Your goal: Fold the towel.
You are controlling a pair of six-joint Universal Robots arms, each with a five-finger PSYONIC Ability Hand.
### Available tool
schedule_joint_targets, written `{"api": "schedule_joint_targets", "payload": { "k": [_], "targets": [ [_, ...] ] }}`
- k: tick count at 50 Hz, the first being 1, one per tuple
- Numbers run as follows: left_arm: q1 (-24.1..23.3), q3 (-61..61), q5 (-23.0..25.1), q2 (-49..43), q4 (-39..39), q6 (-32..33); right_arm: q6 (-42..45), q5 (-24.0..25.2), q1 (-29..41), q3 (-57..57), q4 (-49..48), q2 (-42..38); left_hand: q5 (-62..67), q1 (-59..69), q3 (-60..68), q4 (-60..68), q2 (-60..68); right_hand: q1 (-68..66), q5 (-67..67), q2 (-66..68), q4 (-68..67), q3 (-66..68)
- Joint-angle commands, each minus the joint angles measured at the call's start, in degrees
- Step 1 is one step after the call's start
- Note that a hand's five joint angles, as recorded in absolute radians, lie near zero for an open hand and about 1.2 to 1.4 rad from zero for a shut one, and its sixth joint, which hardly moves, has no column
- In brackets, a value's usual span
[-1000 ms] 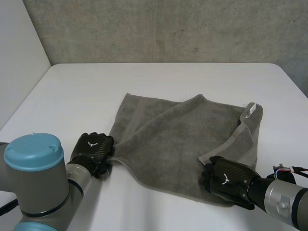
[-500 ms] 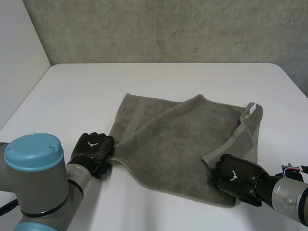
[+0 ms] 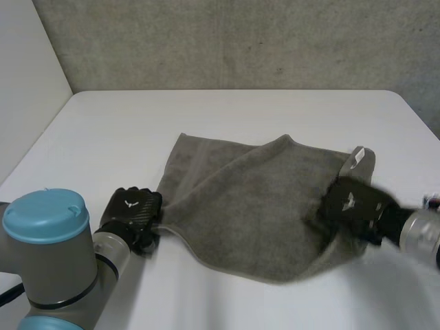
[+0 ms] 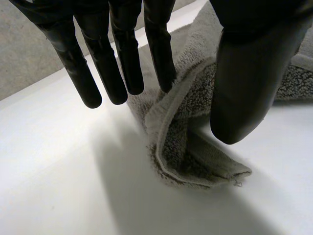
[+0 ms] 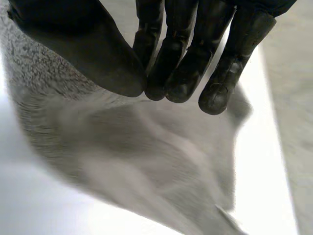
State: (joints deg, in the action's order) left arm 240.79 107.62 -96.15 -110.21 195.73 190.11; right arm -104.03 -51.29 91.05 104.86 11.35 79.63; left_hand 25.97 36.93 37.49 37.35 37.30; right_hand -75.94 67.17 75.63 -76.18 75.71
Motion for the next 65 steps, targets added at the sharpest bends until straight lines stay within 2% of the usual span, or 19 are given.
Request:
{"api": "schedule_joint_targets", "payload": {
  "k": [1,3,4,6,7,8,9,11,17,18,19,20,22,27,36,47,53,65],
  "targets": [
    [0.39,0.14,-0.09,0.52,0.00,0.00,-26.84,-3.73,-1.14,-9.41,-5.81,1.05,-0.52,-1.48,-2.04,-1.90,-1.85,-4.06,2.83,4.37,-3.82,4.29],
    [0.39,0.14,-0.09,0.52,0.00,0.00,-30.97,-10.90,-1.84,-10.11,-10.45,0.09,-0.52,-1.48,-2.04,-1.90,-1.85,-4.06,2.83,4.37,-3.82,4.29],
    [0.39,0.14,-0.09,0.52,0.00,0.00,-30.97,-10.94,-1.84,-10.11,-10.47,0.08,-0.52,-1.48,-2.04,-1.90,-1.85,-4.06,2.83,4.37,-3.82,4.29],
    [0.39,0.14,-0.09,0.52,0.00,0.00,-27.04,-19.69,-1.84,-10.20,-10.74,-2.97,-0.52,-1.48,-2.04,-1.90,-1.85,-4.06,2.83,4.37,-3.82,4.29],
    [0.39,0.14,-0.09,0.52,0.00,0.00,-27.02,-19.73,-1.84,-10.20,-10.73,-2.99,-0.52,-1.48,-2.04,-1.90,-1.85,-4.06,2.83,4.37,-3.82,4.29],
    [0.39,0.14,-0.09,0.52,0.00,0.00,-24.06,-23.04,-2.02,-9.76,-10.30,-4.21,-0.52,-1.48,-2.04,-1.90,-1.85,-4.06,2.83,4.37,-3.82,4.29],
    [0.39,0.14,-0.09,0.52,0.00,0.00,-24.03,-23.07,-2.02,-9.76,-10.29,-4.22,-0.52,-1.48,-2.04,-1.90,-1.85,-4.06,2.83,4.37,-3.82,4.29],
    [0.30,0.14,0.00,0.52,0.00,0.00,-18.78,-26.31,-2.28,-7.66,-8.89,-5.71,-0.69,-1.65,-2.21,-2.07,-2.02,-4.06,2.83,4.37,-3.82,4.29],
    [0.30,0.14,0.00,0.52,0.00,0.00,-16.29,-25.09,-2.37,-3.78,-9.42,-5.98,-0.69,-1.65,-2.21,-2.07,-2.02,-4.06,2.83,4.37,-3.82,4.29],
    [0.30,0.14,0.00,0.52,0.00,0.00,-16.82,-24.13,-2.28,-2.82,-9.85,-5.89,-0.69,-1.65,-2.21,-2.07,-2.02,1.87,-3.11,-1.57,2.12,-1.64],
    [0.30,0.14,0.00,0.52,0.00,0.00,-17.78,-23.17,-2.37,-1.95,-10.46,-5.72,-0.69,-1.65,-2.21,-2.07,-2.02,17.42,-18.66,-17.11,17.67,-17.19],
    [0.30,0.14,0.00,0.52,0.00,0.00,-17.79,-23.16,-2.37,-1.94,-10.47,-5.72,-0.69,-1.65,-2.21,-2.07,-2.02,17.57,-18.81,-17.27,17.82,-17.35],
    [0.21,0.22,0.00,0.43,0.00,0.00,-20.32,-21.06,-2.46,-0.45,-11.61,-5.19,-0.69,-1.65,-2.21,-2.07,-2.02,35.51,-36.75,-35.20,35.75,-35.28],
    [0.21,0.22,0.09,0.43,0.00,0.00,-22.09,-19.82,-2.37,0.87,-12.05,-3.70,-0.69,-1.65,-2.21,-2.07,-2.02,43.30,-44.54,-42.99,43.55,-43.07],
    [-0.05,0.31,0.09,0.52,0.00,0.00,-22.53,-19.64,-2.02,4.04,-15.39,-0.36,-1.70,-2.66,-3.22,-3.08,-3.03,46.00,-47.24,-45.70,46.25,-45.77],
    [-0.58,1.01,0.09,2.19,1.85,0.00,-26.31,-19.03,-1.67,8.52,-26.73,0.96,-3.38,-4.34,-4.90,-4.76,-4.71,46.17,-47.41,-45.86,46.42,-45.94],
    [-0.67,1.01,0.17,2.01,2.02,0.00,-27.11,-16.48,-1.93,7.04,-28.22,-3.59,-3.38,-4.34,-4.90,-4.76,-4.71,46.00,-47.24,-45.70,46.25,-45.77],
    [-0.58,1.01,0.17,1.66,2.02,0.00,-26.93,-17.01,-2.11,1.14,-27.87,-12.57,-3.38,-4.34,-4.90,-4.76,-4.71,44.50,-45.74,-44.19,44.75,-44.27]
  ]
}}
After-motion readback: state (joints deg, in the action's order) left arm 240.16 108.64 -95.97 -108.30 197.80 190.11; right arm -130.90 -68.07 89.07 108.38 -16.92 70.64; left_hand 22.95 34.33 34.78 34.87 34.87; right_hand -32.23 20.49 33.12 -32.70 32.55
